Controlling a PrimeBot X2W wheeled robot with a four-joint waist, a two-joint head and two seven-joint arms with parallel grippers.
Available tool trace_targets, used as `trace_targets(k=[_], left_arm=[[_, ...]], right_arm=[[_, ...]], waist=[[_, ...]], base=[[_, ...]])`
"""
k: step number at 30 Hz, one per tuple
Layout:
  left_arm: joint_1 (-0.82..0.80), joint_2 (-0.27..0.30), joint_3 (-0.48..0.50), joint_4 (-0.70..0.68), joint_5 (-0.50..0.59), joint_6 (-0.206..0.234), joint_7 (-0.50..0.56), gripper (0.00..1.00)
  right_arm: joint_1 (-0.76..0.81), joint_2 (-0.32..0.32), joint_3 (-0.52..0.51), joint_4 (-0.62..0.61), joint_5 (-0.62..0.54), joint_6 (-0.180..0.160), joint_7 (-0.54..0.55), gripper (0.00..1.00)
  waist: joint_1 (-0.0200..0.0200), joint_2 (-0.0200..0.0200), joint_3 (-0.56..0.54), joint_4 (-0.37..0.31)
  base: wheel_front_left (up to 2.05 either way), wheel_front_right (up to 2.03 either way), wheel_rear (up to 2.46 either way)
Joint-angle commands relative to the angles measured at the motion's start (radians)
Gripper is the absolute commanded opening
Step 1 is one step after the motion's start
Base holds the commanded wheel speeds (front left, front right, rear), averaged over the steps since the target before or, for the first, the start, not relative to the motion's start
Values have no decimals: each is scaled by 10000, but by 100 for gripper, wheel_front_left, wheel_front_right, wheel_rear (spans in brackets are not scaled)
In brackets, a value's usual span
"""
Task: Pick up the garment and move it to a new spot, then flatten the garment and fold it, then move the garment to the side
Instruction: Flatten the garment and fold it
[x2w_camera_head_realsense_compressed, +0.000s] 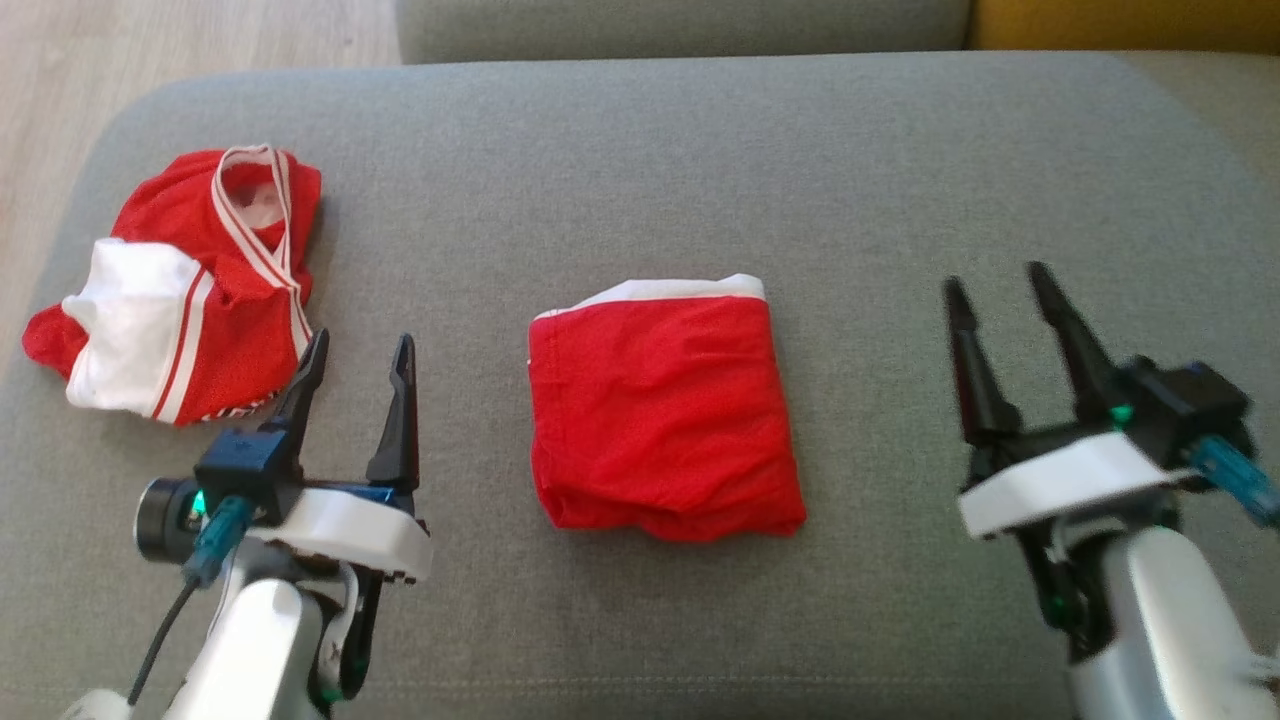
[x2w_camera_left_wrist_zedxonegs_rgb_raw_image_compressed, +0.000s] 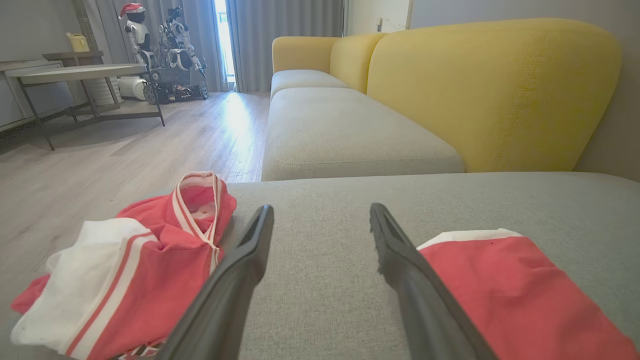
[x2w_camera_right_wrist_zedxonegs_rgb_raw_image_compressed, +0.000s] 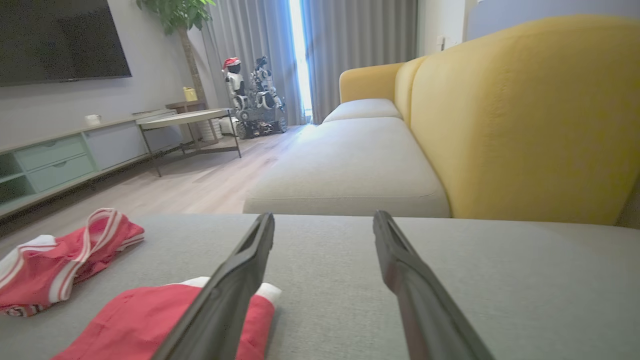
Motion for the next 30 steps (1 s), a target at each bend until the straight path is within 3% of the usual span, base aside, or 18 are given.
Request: trace_targets(k=[1,12,30], left_arm=[[-92,275,423,-385,101,86,12,100],[901,521,346,-928,-82,146,303,100],[1582,587,277,-1207,-395,264,522,100]], right_arm=[[4,22,114,-469,-107,-7,87,100],[1361,91,-390,-1598,-365,-7,928,100],[2025,214,-553,-1905,-65,-7,1347,100]], waist=[[0,0,-63,-29],[0,0,-725,-178],[0,0,-1218,-216]], base=[[0,0,0],[0,0,0],[0,0,0]])
